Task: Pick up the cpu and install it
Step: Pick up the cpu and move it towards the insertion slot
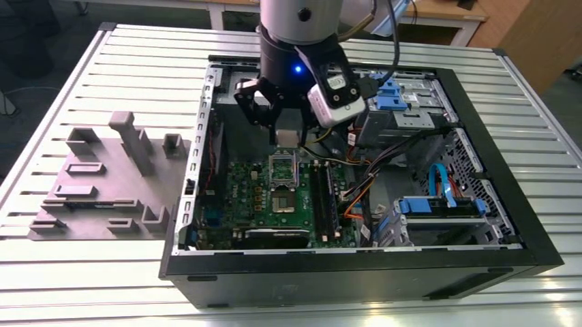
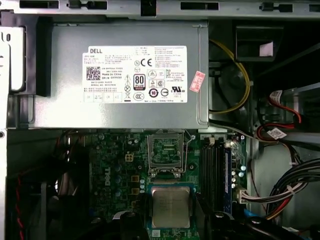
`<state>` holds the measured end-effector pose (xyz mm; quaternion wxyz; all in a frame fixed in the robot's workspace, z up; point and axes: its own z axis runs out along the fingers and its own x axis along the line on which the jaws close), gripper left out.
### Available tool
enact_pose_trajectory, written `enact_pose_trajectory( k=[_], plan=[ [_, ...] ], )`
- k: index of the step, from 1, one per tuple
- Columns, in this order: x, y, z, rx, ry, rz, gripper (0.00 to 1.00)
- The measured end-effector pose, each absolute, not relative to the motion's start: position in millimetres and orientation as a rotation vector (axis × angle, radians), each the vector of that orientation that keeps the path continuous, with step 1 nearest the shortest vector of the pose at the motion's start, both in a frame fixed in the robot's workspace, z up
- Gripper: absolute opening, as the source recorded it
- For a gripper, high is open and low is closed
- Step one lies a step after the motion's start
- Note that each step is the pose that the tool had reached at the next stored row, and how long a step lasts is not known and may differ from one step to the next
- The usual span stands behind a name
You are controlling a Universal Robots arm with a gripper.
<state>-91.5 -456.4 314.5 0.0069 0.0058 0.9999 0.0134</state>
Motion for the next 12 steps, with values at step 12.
enact_pose_trajectory(
  k=[12],
  plan=[
    [-91.6,-459.5,302.3,0.018,3.128,0.042,0.47]
  ],
)
